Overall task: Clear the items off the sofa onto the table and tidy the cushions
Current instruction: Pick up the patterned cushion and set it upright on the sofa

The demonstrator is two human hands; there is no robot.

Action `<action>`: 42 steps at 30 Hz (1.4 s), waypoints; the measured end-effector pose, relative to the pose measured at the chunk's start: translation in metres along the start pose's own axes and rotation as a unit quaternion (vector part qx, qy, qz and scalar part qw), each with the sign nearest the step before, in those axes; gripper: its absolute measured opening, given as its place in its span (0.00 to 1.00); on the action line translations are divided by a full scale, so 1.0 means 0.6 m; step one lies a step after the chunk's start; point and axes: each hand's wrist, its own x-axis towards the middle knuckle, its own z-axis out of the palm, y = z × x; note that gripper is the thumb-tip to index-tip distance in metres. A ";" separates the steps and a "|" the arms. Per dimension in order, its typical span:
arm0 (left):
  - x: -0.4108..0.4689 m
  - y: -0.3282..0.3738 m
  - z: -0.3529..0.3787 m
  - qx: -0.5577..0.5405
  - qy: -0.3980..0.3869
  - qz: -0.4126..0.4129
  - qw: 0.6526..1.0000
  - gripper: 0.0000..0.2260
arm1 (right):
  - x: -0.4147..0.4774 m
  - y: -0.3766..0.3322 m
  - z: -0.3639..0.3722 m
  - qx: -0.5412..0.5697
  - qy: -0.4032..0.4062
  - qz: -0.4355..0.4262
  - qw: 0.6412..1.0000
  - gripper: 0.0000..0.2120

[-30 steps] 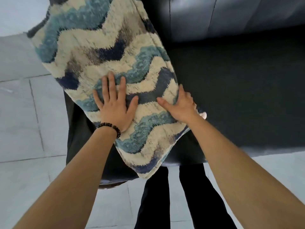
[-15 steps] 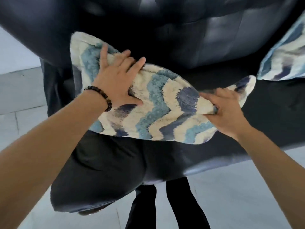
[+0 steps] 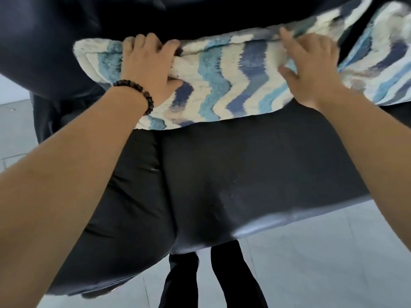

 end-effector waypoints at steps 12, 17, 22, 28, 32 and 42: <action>-0.014 -0.031 0.039 -0.122 -0.045 -0.037 0.991 0.22 | 0.031 -0.026 0.055 -0.107 0.040 0.026 0.993 0.19; 0.007 -0.035 0.028 -0.102 0.030 -0.059 0.993 0.20 | 0.032 -0.014 0.031 -0.073 0.171 0.050 0.981 0.16; -0.012 0.003 0.056 -0.019 0.045 -0.137 0.989 0.25 | 0.045 -0.034 0.083 0.019 0.013 0.124 0.992 0.29; -0.091 0.021 0.135 -0.033 -0.062 -0.092 0.993 0.34 | 0.005 -0.042 0.160 0.063 -0.084 0.129 0.986 0.49; -0.059 0.007 0.167 -0.054 -0.121 -0.115 0.984 0.33 | 0.022 -0.037 0.188 0.059 -0.155 0.114 0.979 0.52; -0.153 0.055 0.098 -0.268 -0.048 -0.167 0.948 0.27 | -0.080 -0.082 0.169 0.218 -0.091 0.160 0.959 0.33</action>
